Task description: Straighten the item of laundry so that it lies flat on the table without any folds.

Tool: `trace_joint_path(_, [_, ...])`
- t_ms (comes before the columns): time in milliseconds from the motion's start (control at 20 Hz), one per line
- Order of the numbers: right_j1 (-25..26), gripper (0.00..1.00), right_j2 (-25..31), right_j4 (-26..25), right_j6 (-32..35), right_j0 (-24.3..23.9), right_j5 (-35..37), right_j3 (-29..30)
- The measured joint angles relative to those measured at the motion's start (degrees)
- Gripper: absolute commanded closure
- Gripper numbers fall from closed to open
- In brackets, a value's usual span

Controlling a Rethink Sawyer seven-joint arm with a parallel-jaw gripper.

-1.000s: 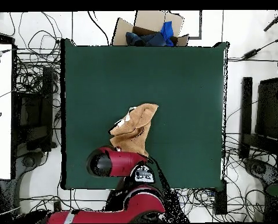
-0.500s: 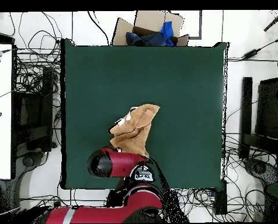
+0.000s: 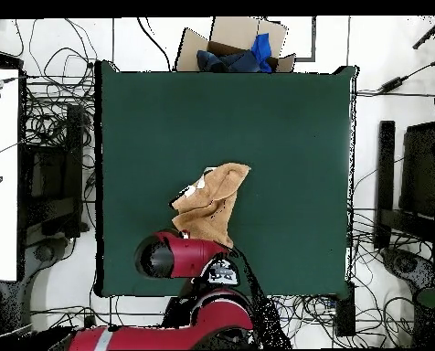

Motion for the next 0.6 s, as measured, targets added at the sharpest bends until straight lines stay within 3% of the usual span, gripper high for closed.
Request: trace_joint_path(600, [-0.2,0.00,0.0,-1.6,0.0,-2.2,0.0,-2.5])
